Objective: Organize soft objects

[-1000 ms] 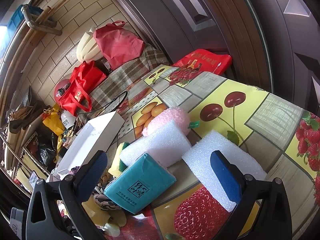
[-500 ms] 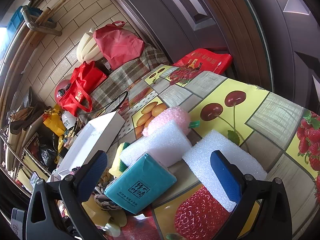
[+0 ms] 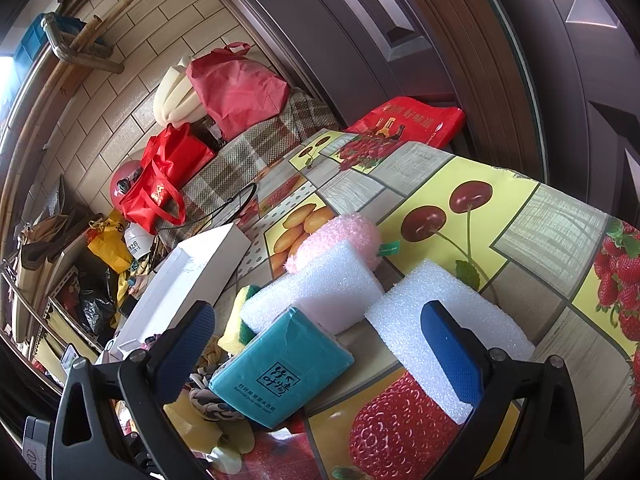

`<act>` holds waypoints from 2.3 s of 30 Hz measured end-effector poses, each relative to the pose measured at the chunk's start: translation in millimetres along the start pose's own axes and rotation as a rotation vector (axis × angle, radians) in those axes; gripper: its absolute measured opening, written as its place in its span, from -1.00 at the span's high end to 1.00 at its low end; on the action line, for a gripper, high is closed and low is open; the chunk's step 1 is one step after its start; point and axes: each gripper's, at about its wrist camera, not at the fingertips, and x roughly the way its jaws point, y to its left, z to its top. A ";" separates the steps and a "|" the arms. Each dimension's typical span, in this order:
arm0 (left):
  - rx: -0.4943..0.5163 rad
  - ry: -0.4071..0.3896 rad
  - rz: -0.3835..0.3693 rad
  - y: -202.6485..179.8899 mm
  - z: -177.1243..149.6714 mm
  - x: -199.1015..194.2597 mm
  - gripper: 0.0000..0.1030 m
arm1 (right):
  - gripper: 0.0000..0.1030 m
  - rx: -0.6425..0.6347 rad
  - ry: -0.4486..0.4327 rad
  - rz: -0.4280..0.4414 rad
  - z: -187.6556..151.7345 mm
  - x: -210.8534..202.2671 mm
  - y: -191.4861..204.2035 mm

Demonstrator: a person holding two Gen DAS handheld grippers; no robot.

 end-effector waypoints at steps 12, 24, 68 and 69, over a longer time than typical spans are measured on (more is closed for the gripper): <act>0.000 0.000 0.000 0.1 0.1 -0.1 -0.99 | -1.00 0.001 0.001 0.002 -0.1 -1.0 -0.6; 0.000 0.000 0.000 0.1 0.1 0.1 -0.99 | -1.00 0.004 0.000 0.005 0.3 -1.8 -3.3; 0.000 -0.001 -0.004 2.2 0.6 1.9 -0.99 | -1.00 -0.008 -0.019 -0.006 4.5 -17.5 2.7; 0.001 -0.003 -0.003 1.9 0.2 1.7 -0.99 | -1.00 -0.037 -0.019 -0.017 5.8 -18.3 7.5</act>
